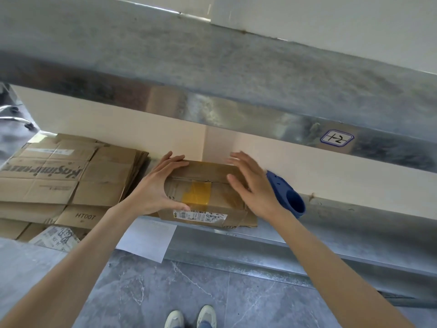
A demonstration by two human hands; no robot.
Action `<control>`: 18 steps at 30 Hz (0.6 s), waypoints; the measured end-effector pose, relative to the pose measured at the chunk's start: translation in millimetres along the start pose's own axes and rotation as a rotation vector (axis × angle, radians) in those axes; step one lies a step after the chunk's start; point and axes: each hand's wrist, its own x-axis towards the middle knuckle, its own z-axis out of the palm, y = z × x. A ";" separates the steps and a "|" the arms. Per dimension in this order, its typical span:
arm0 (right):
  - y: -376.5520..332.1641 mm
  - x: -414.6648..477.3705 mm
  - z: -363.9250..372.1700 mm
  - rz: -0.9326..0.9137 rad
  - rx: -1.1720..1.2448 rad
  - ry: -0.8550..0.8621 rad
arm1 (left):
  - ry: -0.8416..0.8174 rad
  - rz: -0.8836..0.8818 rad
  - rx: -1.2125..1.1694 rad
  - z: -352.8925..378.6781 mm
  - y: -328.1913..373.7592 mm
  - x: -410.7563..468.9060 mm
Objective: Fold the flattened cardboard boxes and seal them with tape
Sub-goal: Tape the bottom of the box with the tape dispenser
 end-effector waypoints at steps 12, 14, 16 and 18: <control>4.9 12.8 18.0 -0.231 -0.343 -0.385 | 0.031 0.041 -0.079 8.5 -7.6 -0.5; 5.6 12.9 18.3 -0.253 -0.392 -0.384 | 0.032 0.063 -0.054 9.7 -10.4 -1.0; 6.4 13.3 18.7 -0.274 -0.433 -0.395 | 0.031 0.120 0.043 9.4 -13.0 -1.3; 6.5 13.9 19.1 -0.285 -0.459 -0.408 | 0.028 0.228 0.206 7.7 -17.9 0.1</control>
